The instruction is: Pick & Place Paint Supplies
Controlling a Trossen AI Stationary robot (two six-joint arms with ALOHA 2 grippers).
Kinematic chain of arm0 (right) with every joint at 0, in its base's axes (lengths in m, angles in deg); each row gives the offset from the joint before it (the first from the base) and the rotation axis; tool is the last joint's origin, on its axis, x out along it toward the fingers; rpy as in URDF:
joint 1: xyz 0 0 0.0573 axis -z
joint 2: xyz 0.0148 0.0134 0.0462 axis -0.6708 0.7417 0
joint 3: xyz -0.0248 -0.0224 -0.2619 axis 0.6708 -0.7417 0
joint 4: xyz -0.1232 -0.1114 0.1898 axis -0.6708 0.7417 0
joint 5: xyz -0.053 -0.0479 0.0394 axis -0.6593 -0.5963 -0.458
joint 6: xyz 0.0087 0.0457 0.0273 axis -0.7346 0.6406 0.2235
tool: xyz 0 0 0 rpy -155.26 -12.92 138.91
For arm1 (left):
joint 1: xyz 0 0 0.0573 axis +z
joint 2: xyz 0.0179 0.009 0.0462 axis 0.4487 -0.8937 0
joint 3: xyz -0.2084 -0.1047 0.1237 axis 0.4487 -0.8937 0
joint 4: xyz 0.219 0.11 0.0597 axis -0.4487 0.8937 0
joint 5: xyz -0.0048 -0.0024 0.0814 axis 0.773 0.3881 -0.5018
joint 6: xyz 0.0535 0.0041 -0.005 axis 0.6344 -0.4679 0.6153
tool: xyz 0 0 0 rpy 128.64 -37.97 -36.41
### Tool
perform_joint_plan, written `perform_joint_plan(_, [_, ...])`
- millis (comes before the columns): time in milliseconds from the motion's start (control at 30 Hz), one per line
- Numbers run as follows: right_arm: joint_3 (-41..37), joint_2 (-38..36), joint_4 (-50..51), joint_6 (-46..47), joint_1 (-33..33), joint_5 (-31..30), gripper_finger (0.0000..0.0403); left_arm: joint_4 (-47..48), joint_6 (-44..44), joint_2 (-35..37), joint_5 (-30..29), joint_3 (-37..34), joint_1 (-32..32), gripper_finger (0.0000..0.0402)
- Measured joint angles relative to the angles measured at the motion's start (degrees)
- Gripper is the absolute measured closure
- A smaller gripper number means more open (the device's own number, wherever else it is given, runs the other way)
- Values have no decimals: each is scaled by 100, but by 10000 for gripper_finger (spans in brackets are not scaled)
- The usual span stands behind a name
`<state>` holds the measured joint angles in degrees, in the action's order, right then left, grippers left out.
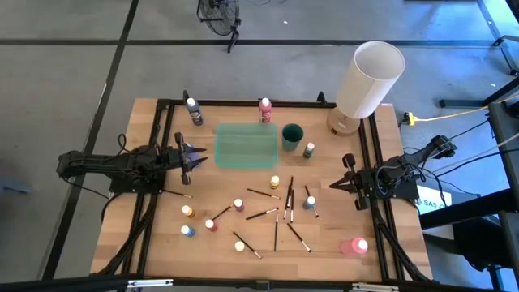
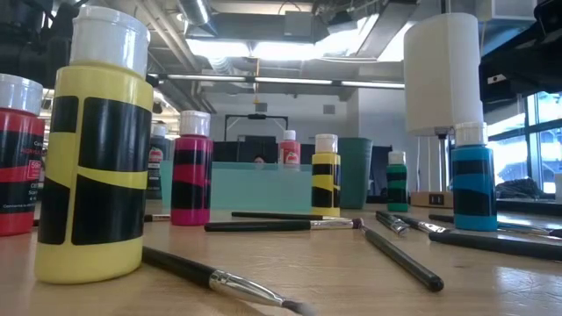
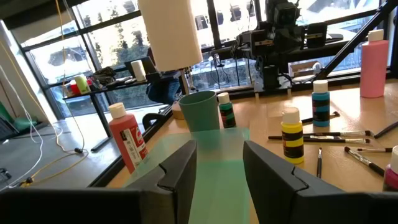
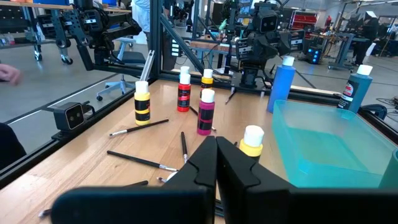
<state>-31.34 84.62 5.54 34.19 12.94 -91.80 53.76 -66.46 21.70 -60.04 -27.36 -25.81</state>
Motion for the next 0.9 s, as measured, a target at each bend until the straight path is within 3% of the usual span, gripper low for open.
perform_joint_plan(767, [0,2,0,0,0,2,396,-1,-6,0,1,2,0,274])
perform_joint_plan(900, [0,2,-84,-34,0,-6,396,-2,-483,0,1,-1,-1,274])
